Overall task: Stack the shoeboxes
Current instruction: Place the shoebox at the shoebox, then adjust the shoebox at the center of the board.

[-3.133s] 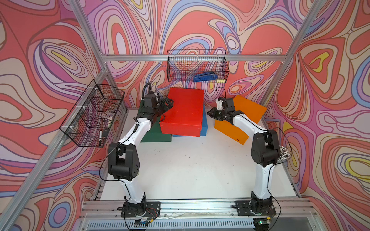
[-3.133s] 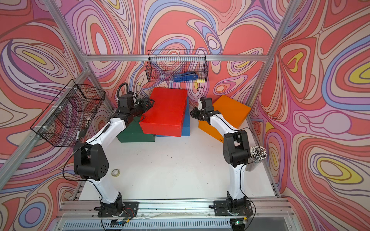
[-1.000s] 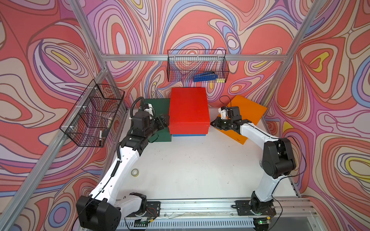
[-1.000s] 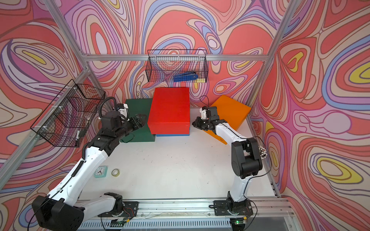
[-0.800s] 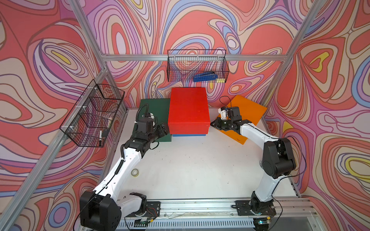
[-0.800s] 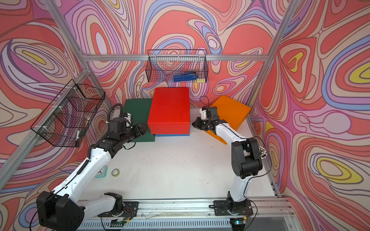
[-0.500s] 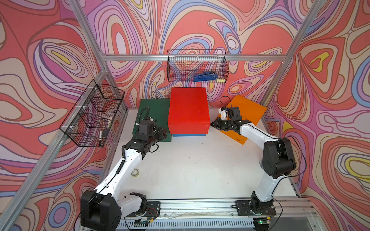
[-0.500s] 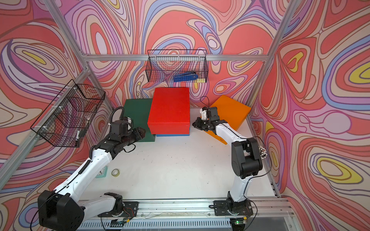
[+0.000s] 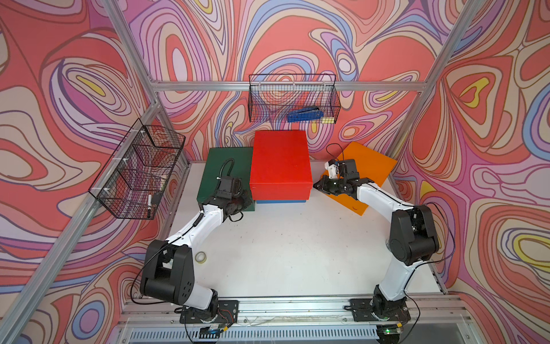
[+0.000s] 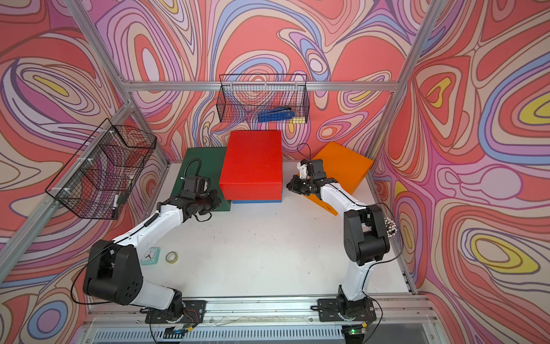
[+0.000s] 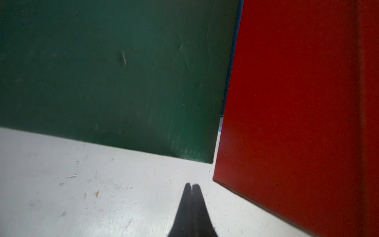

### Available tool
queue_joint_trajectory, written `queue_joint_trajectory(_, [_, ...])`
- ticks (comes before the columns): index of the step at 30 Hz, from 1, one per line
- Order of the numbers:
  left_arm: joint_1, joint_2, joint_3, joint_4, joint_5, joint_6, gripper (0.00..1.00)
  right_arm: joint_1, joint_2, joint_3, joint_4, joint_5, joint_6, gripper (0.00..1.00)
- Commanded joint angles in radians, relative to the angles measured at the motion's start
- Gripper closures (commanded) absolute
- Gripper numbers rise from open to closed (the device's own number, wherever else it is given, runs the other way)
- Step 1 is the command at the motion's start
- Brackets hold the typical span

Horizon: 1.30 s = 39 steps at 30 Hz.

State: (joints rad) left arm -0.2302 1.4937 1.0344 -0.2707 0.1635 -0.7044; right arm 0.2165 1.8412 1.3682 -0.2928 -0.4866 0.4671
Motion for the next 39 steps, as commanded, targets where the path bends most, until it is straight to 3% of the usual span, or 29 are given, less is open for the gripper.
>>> queue_joint_trajectory(1, [-0.006, 0.022, 0.034, 0.066, 0.041, -0.035, 1.00, -0.008, 0.040, 0.038, -0.006, 0.010, -0.016, 1.00])
queue_joint_trajectory(18, [-0.054, 0.166, 0.102, 0.108, 0.073, -0.056, 1.00, -0.010, 0.099, 0.090, -0.005, -0.003, -0.014, 1.00])
queue_joint_trajectory(30, [-0.053, 0.169, 0.142, -0.068, -0.171, 0.002, 1.00, -0.012, 0.119, 0.121, -0.008, -0.021, -0.014, 1.00])
queue_joint_trajectory(39, [-0.018, 0.209, 0.223, -0.137, -0.210, -0.021, 0.98, -0.019, 0.140, 0.131, -0.009, -0.028, -0.016, 1.00])
